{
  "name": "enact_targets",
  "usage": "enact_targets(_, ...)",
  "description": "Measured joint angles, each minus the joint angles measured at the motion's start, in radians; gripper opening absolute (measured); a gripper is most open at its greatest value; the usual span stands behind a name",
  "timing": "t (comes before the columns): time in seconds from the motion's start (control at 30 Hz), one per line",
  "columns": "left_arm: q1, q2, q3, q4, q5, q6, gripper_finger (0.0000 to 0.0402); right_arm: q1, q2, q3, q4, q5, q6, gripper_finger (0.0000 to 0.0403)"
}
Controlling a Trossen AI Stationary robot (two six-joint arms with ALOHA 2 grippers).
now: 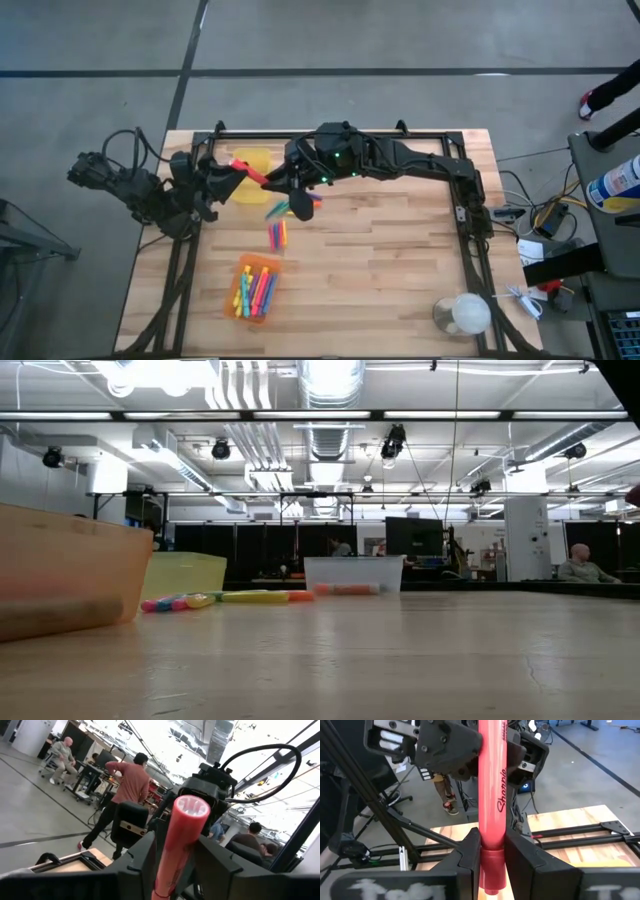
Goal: Pick & Place Markers
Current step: Put the red highlighter into the orange bin
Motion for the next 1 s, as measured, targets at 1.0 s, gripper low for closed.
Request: enact_targets(1.0, 0.005, 0.030, 0.000, 0.075, -0.006, -0.071, 0.0117, -0.007, 0.022, 0.000, 0.038, -0.063, 0.112, 0.0063)
